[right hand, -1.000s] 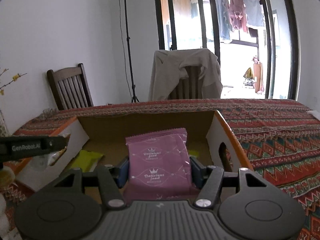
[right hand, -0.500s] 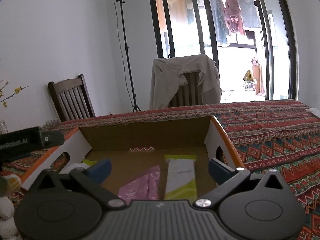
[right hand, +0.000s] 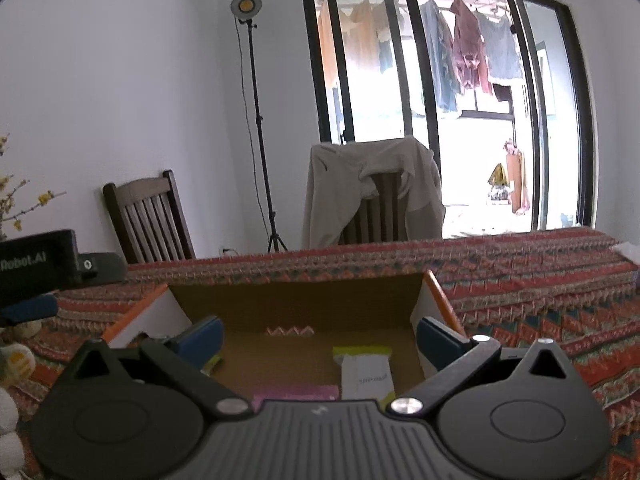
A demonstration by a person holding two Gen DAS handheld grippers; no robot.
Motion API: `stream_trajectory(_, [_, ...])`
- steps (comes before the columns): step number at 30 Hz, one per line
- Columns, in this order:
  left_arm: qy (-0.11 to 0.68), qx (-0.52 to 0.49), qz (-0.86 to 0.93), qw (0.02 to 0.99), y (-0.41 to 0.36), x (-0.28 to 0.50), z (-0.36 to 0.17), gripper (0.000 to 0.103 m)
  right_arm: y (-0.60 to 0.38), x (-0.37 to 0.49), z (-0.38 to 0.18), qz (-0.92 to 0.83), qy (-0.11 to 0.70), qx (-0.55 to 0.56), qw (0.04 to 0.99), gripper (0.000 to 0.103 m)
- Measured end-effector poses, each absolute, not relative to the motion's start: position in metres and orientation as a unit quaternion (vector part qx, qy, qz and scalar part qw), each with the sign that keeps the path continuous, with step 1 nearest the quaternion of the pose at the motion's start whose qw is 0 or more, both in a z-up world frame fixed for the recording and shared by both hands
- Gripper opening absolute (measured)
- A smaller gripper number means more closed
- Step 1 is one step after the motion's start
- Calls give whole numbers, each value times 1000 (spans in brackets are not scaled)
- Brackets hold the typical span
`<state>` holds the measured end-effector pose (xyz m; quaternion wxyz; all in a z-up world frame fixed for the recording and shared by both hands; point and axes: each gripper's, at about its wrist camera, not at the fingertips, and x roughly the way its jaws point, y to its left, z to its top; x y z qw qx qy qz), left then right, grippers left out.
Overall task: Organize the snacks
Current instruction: 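Lower both held packets into the box and open both tools, then move both tools back over the snack pile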
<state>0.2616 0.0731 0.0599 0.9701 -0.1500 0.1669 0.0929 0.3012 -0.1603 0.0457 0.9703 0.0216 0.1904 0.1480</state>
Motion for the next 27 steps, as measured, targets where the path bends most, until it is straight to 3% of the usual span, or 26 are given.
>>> stream_trajectory(10, [155,-135,93,974,59,218,88,103,-175,260,72,161,182,25,970,103])
stream_trajectory(27, [171,-116,63,977,34,125,77,103,-235,166,64,164,193,22,967,103])
